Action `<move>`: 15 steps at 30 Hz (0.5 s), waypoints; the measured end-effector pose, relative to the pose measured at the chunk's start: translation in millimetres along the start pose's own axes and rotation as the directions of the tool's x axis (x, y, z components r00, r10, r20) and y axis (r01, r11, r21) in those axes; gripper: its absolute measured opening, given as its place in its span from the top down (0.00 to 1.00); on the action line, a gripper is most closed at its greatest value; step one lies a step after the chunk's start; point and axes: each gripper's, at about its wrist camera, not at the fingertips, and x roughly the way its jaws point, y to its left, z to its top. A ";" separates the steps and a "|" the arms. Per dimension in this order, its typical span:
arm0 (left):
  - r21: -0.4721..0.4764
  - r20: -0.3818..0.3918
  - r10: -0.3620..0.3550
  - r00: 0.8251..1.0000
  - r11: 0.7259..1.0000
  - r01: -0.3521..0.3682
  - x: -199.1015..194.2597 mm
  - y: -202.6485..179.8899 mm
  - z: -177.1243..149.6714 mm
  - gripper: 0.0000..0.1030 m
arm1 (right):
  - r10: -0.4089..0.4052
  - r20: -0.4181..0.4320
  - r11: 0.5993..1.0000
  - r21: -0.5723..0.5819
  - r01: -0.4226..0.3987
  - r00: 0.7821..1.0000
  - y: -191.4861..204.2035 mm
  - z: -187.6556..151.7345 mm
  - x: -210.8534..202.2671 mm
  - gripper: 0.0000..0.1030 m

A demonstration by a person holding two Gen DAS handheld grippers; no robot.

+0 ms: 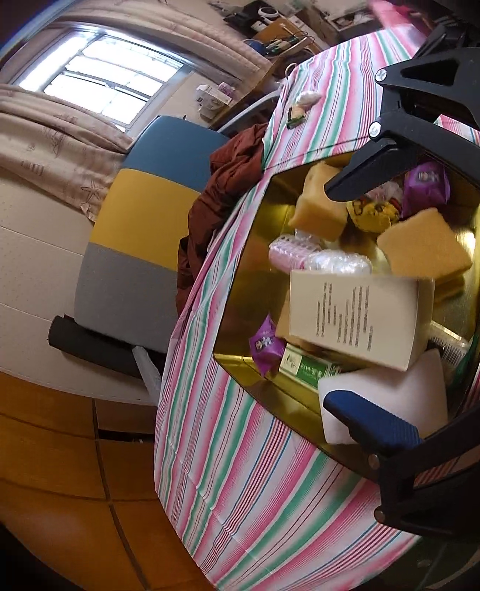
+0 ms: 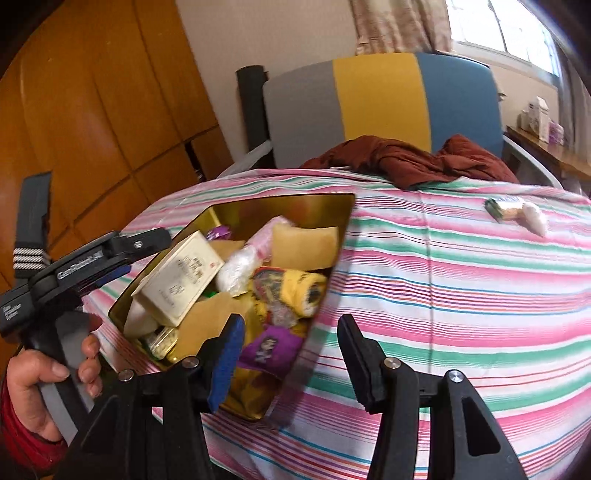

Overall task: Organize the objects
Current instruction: 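Carry the box and purple packet into the gold tray and open both tools, then withdraw both open tools from the tray toward the cracker packet and white bundle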

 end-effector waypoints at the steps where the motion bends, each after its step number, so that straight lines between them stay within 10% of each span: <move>1: 0.000 -0.003 -0.007 1.000 1.000 0.007 -0.7 -3.7 0.2 0.00 | -0.008 0.004 1.000 0.014 0.008 1.000 -5.3 0.3 -1.2 0.49; 15: 0.110 -0.065 -0.142 0.988 0.983 0.149 0.4 -90.1 -11.2 0.00 | -0.086 0.012 0.983 0.166 0.083 0.996 -75.3 -8.1 -7.8 0.49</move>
